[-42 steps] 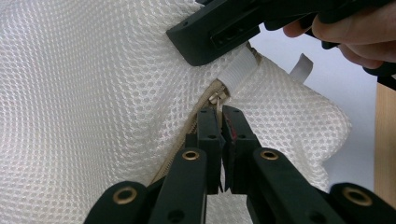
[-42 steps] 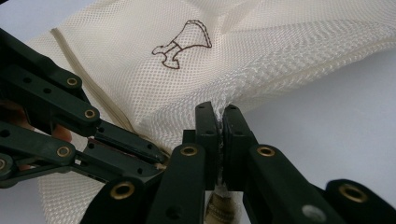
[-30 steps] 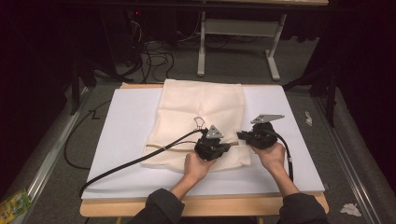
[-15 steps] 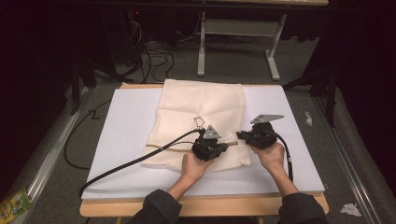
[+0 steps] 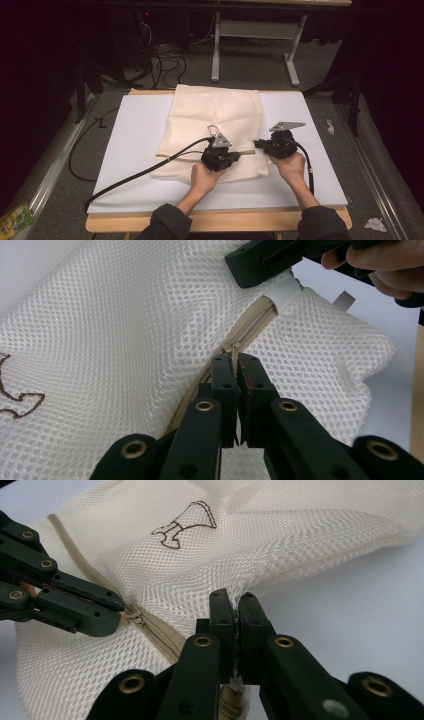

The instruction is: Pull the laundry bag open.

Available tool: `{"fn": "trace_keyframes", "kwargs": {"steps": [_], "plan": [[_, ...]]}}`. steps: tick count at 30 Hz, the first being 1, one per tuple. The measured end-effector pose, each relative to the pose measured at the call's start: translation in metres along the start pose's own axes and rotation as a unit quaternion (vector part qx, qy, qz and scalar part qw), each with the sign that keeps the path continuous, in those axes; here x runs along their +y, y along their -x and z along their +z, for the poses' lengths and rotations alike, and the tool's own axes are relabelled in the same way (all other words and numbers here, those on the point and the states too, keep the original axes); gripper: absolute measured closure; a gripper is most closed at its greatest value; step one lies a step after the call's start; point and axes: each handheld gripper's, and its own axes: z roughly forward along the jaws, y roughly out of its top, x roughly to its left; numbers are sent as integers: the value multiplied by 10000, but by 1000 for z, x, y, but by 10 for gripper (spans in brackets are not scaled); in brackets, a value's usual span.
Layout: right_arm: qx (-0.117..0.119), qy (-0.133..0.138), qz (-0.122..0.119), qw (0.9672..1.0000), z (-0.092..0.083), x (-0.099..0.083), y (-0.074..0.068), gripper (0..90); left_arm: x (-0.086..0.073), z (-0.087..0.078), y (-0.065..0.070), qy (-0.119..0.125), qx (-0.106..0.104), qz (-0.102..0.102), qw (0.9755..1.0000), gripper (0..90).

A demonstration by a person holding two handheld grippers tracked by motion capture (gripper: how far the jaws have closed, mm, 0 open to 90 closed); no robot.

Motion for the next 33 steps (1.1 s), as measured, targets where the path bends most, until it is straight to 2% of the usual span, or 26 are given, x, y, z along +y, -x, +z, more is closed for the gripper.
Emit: {"fn": "trace_keyframes", "kwargs": {"steps": [5,10,16,20,27,33], "plan": [[-3,-2,-4,10000,0,0,2,891,-3,-6,-6,42,22,-46,10000,874],[32,-11,21,10000,3,0,2,891,-5,-8,-6,65,41,-43,10000,873],[-52,-19,77,10000,0,-2,5,891,-7,-15,-10,70,94,-41,9999,874],[-84,-27,92,9999,-1,-2,5,891,-8,-22,-14,165,134,-116,9997,874],[-144,-67,149,9998,-2,-4,7,891,-14,-32,-23,171,202,-198,9995,874],[-142,-89,109,9998,1,-3,7,891,-14,-34,-25,130,222,-214,9994,874]]}}
